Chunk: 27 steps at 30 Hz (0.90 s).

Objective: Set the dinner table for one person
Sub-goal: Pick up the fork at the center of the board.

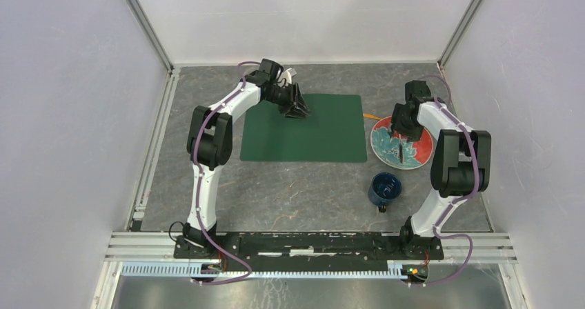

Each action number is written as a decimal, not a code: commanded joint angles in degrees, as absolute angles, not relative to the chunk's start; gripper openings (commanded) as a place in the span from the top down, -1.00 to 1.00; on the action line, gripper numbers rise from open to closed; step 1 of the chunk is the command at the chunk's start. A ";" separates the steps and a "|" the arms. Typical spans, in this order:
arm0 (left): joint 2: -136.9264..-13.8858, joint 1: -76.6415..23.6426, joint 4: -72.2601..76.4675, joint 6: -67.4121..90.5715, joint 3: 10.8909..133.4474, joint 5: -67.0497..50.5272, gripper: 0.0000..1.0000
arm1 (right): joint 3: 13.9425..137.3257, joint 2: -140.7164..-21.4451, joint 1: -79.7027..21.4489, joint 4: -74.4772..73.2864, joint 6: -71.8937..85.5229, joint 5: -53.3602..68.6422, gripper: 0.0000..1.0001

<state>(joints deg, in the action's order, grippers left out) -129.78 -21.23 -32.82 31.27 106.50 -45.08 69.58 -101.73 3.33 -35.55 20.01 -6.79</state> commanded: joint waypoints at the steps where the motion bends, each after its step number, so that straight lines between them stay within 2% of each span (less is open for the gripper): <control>1: -128.22 -21.16 -32.33 29.30 107.92 -44.87 0.18 | 70.91 -103.07 4.10 -33.47 16.96 -9.20 -0.28; 7: -128.55 -21.18 -32.31 29.53 108.68 -44.59 0.18 | 68.84 -103.77 4.42 -32.51 16.86 -9.44 -0.28; 10: -128.31 -21.14 -32.31 29.40 108.11 -44.32 0.19 | 66.73 -103.61 4.48 -31.58 16.45 -10.06 -0.21; 13: -128.14 -21.16 -32.29 29.27 107.51 -43.99 0.20 | 65.40 -103.78 4.53 -30.63 16.57 -9.84 0.04; 18: -128.14 -21.12 -32.26 29.42 107.70 -43.45 0.20 | 63.64 -104.22 4.51 -29.40 16.74 -9.57 0.67; 20: -128.27 -21.14 -32.30 29.52 107.90 -43.26 0.20 | 63.01 -104.33 4.57 -29.17 16.62 -9.84 1.00; 27: -128.39 -21.12 -32.26 29.62 107.91 -43.04 0.21 | 63.32 -104.31 4.64 -28.94 16.74 -9.82 1.00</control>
<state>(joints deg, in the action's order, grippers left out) -129.78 -21.23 -32.82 31.27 106.54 -43.44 65.23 -102.67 3.86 -28.25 17.67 -6.57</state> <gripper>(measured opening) 0.402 0.021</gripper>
